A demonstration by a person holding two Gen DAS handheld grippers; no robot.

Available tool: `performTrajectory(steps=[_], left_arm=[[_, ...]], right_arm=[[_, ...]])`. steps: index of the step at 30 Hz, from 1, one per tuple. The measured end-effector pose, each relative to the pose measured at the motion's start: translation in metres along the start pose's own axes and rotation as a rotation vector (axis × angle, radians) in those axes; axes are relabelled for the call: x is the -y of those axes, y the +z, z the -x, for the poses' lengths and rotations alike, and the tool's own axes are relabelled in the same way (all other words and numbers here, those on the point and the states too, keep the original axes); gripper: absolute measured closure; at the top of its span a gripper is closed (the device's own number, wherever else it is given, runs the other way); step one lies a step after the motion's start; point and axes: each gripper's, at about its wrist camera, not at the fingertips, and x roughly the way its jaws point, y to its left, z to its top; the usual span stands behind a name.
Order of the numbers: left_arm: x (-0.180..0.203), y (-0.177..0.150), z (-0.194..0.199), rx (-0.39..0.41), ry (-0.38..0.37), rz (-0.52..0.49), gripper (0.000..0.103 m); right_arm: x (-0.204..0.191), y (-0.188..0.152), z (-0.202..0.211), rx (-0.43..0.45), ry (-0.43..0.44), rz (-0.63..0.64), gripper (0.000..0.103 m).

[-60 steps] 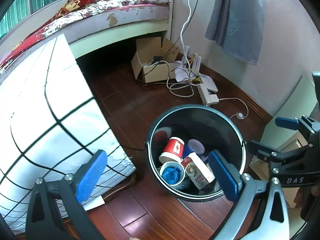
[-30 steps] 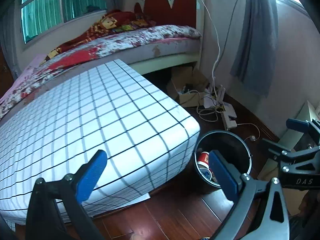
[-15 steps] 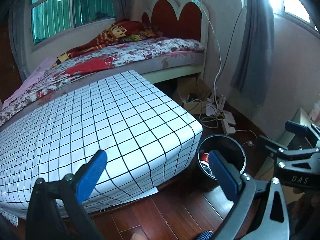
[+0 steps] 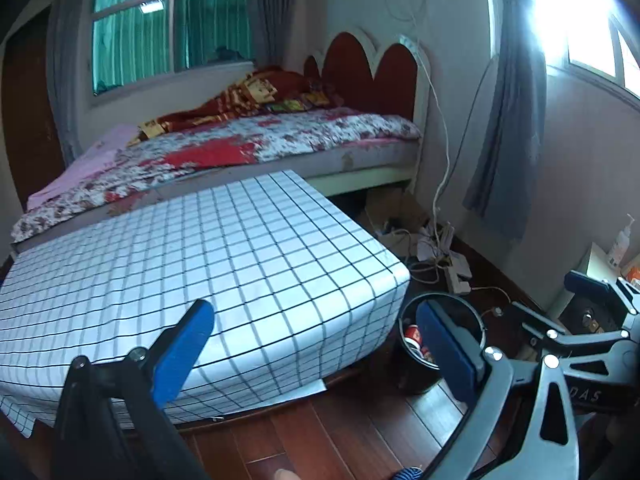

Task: Collect trash

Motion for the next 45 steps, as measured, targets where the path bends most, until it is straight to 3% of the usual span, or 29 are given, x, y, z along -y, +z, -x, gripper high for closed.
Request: performTrajectory(steps=[9,45], left_arm=[[-0.013,-0.007,0.025,0.040,0.010,0.006,0.001],[-0.003,-0.004,0.024,0.062,-0.004,-0.015,0.001]], right_arm=[[-0.013,0.002,0.022,0.049,0.026,0.025,0.001],[0.002,0.008,0.029,0.072,0.016,-0.011,0.001]])
